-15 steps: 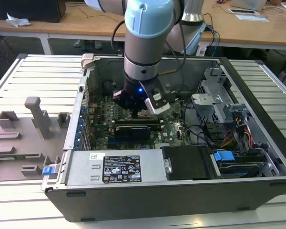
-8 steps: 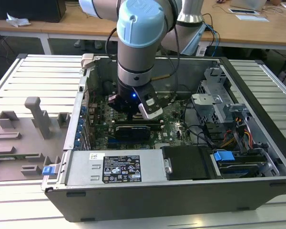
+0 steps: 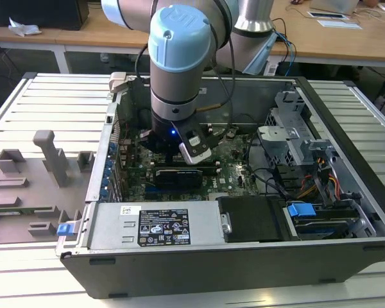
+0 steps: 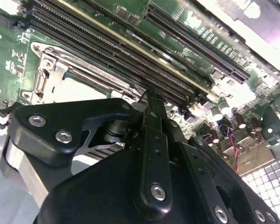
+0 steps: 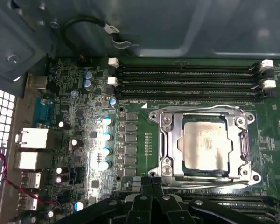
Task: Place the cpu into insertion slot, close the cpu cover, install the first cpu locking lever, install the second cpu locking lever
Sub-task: 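Install the second cpu locking lever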
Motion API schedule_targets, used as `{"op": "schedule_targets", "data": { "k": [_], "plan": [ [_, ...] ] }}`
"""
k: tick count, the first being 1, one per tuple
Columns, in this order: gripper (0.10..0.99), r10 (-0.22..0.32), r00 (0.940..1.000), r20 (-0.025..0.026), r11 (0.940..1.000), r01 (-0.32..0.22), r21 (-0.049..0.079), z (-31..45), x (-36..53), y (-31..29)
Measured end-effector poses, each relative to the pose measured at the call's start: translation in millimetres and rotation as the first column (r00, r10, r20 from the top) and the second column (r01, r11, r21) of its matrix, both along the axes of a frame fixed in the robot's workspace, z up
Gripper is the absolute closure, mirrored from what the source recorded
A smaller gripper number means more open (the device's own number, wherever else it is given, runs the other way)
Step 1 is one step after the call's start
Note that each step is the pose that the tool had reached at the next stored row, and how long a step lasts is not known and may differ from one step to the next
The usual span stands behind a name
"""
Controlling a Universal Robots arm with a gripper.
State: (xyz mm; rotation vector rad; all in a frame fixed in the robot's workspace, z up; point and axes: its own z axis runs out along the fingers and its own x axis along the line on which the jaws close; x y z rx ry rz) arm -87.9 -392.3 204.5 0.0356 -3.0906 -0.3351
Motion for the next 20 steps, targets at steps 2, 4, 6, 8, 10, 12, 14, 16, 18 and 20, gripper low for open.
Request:
{"op": "schedule_targets", "data": {
  "k": [2, 4, 6, 8, 10, 12, 14, 16, 18, 20],
  "plan": [
    [0.980, 0.001, 1.0000, 0.0000, 1.0000, -0.001, 0.003, -1.0, 0.0, 2.4],
    [0.980, 0.002, 1.0000, 0.0001, 1.0000, -0.002, 0.006, -4.3, 0.1, 4.5],
    [0.980, 0.002, 1.0000, -0.0001, 0.9999, -0.002, 0.012, -6.3, 0.0, 5.4],
    [0.980, 0.002, 1.0000, 0.0001, 0.9999, -0.002, 0.015, -6.5, 0.0, 5.5],
    [0.980, 0.002, 1.0000, 0.0033, 0.9999, -0.002, 0.016, -5.1, -0.2, 5.2],
    [0.980, 0.002, 1.0000, 0.0087, 0.9999, -0.003, 0.015, 2.1, -0.6, 5.2],
    [0.980, 0.002, 1.0000, 0.0092, 0.9999, -0.003, 0.015, 4.7, -0.5, 5.3],
    [0.980, 0.002, 1.0000, 0.0042, 0.9999, -0.002, 0.015, 4.7, 11.7, 8.0],
    [0.980, 0.002, 1.0000, -0.0027, 0.9999, -0.002, 0.014, 4.6, 23.3, 10.1],
    [0.980, 0.002, 1.0000, -0.0054, 1.0000, -0.002, -0.001, 4.6, 32.5, 14.8]
  ]
}}
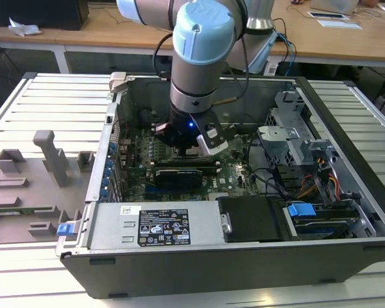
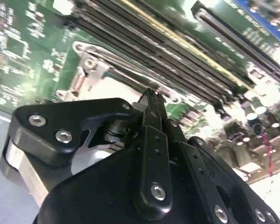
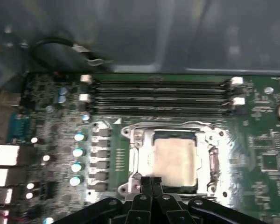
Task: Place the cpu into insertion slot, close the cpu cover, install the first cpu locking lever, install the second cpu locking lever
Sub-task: 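Install the second cpu locking lever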
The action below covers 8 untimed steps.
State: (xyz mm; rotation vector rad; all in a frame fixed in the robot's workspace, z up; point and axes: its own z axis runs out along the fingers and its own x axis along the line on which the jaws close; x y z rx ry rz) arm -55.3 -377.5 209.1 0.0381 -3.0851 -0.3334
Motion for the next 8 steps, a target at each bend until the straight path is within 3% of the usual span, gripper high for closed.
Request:
{"op": "schedule_targets", "data": {
  "k": [4, 5, 7, 8],
  "plan": [
    [0.980, 0.000, 1.0000, 0.0000, 0.9992, 0.000, -0.039, 0.0, 7.8, 10.1],
    [0.980, 0.000, 1.0000, 0.0000, 0.9983, 0.000, -0.058, 0.0, 10.1, 16.1],
    [0.980, 0.000, 1.0000, 0.0001, 0.9968, 0.000, -0.080, -0.1, 11.7, 23.1],
    [0.980, 0.000, 1.0000, 0.0000, 0.9938, 0.000, -0.111, 0.2, 12.5, 30.3]
  ]
}}
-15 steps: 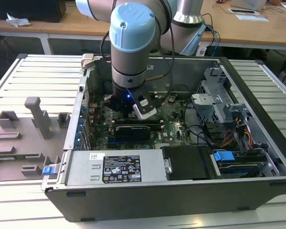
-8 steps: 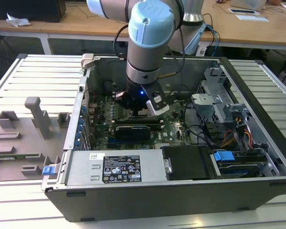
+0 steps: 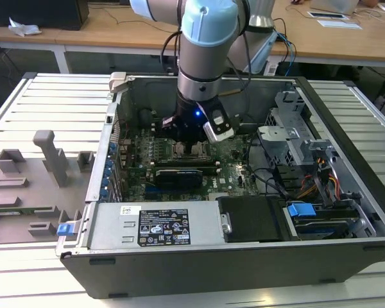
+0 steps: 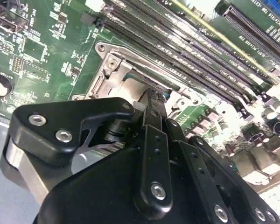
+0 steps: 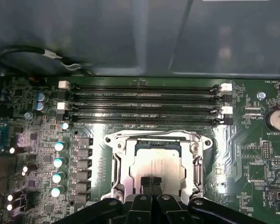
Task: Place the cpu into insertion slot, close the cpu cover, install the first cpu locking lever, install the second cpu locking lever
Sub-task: 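Install the second cpu locking lever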
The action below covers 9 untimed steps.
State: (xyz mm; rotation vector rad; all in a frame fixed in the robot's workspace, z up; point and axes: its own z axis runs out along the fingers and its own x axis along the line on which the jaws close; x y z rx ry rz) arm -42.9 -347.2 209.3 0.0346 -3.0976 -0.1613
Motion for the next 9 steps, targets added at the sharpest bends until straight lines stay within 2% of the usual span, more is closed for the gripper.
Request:
{"op": "schedule_targets", "data": {
  "k": [1, 2, 4, 9],
  "plan": [
    [0.980, 0.000, 1.0000, 0.0000, 0.9999, 0.000, -0.017, 2.1, 0.2, 4.1],
    [0.980, 0.000, 1.0000, -0.0001, 0.9998, 0.000, -0.022, 5.0, 0.1, 5.1],
    [0.980, 0.000, 1.0000, 0.0000, 0.9997, 0.000, -0.023, 9.5, 0.2, 5.4],
    [0.980, 0.000, 1.0000, 0.0000, 0.9997, 0.000, -0.023, 9.6, 0.0, 5.5]
  ]
}}
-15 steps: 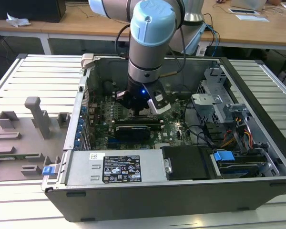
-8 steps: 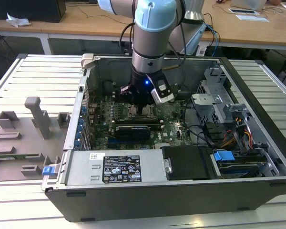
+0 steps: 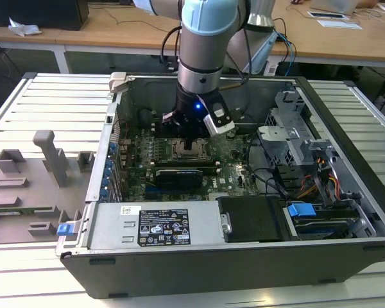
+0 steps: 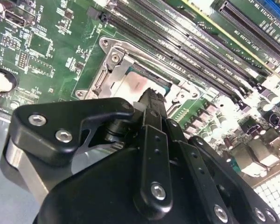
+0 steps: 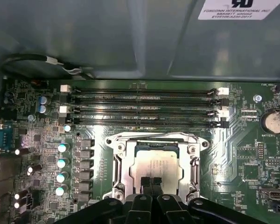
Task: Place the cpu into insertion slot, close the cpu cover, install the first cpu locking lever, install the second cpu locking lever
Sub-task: 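Install the second cpu locking lever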
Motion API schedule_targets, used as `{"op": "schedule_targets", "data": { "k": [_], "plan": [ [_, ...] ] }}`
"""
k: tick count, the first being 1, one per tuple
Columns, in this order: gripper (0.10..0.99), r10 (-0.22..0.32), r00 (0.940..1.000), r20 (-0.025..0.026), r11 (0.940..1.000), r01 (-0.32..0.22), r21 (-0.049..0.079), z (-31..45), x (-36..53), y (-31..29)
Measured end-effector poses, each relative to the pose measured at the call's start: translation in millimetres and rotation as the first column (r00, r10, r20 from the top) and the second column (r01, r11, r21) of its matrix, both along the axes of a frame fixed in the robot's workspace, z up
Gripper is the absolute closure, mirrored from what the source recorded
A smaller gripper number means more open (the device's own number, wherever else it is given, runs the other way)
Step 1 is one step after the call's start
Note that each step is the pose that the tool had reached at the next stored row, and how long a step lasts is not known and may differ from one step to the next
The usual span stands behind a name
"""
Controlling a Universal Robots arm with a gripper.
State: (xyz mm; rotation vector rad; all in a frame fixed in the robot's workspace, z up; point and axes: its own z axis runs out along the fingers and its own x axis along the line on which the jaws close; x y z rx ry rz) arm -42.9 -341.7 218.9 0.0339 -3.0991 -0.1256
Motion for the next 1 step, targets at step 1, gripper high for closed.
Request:
{"op": "schedule_targets", "data": {
  "k": [1],
  "plan": [
    [0.980, 0.000, 1.0000, 0.0000, 1.0000, 0.000, 0.000, 0.0, 0.0, 0.0]
  ]
}}
